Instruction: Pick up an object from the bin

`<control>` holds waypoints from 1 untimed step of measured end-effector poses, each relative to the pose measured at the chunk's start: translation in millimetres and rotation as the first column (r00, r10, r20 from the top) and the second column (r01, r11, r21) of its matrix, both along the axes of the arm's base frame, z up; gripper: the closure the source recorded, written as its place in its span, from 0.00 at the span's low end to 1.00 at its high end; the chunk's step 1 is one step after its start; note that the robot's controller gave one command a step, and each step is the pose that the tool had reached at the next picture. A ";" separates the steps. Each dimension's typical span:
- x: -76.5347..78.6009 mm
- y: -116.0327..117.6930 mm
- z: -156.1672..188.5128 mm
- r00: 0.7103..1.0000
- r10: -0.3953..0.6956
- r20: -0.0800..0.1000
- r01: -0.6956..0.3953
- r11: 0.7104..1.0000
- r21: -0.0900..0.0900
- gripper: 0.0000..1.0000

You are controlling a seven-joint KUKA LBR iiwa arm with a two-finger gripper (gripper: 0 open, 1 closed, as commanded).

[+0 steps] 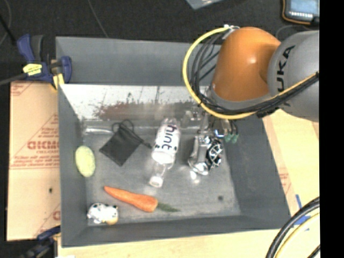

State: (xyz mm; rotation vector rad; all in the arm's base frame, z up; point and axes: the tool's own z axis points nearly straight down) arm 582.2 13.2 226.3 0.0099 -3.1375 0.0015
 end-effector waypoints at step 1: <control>1.2 0.1 4.9 1.000 0.000 0.008 0.000 1.000 0.000 0.00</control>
Offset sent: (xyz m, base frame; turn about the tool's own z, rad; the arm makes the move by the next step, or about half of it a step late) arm 0.0452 -0.0234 -0.1217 0.0846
